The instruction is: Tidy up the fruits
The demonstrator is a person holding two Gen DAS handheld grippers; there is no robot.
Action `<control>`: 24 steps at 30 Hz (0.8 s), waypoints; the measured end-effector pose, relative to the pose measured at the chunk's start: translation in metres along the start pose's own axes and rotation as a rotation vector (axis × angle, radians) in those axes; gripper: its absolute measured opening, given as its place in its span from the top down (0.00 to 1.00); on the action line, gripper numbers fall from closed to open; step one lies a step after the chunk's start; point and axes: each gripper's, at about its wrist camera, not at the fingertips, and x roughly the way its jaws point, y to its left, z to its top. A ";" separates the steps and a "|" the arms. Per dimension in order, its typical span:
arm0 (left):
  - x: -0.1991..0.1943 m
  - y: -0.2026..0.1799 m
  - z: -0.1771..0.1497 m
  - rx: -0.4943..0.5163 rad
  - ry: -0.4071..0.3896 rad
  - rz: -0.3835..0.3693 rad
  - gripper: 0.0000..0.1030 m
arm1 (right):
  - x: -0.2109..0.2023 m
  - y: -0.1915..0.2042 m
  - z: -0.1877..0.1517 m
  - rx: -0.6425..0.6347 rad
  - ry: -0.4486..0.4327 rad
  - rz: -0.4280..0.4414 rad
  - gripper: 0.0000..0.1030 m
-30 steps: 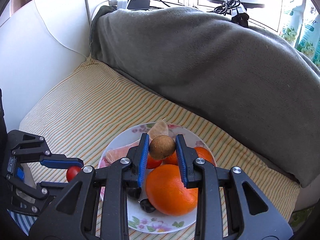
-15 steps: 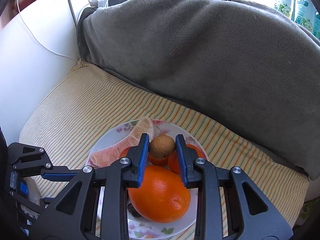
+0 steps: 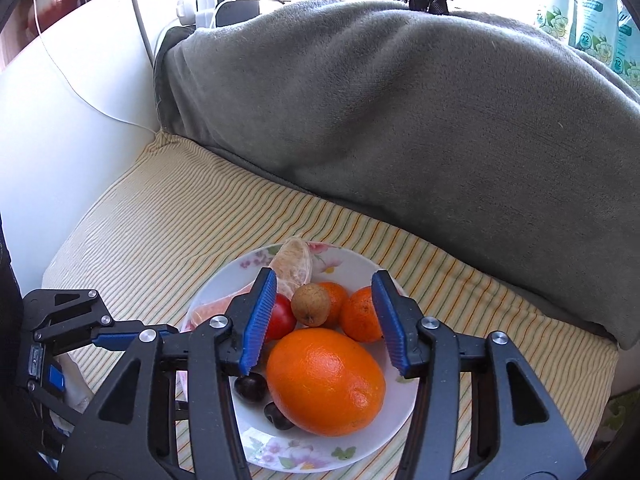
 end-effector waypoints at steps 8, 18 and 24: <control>-0.011 0.003 -0.002 -0.019 -0.006 0.005 0.55 | -0.021 0.005 -0.015 0.040 -0.055 -0.035 0.36; -0.028 0.009 -0.007 -0.055 -0.013 0.027 0.38 | -0.066 0.009 -0.046 0.135 -0.171 -0.124 0.17; -0.036 0.008 -0.009 -0.052 -0.022 0.054 0.31 | -0.086 0.016 -0.061 0.169 -0.214 -0.177 0.15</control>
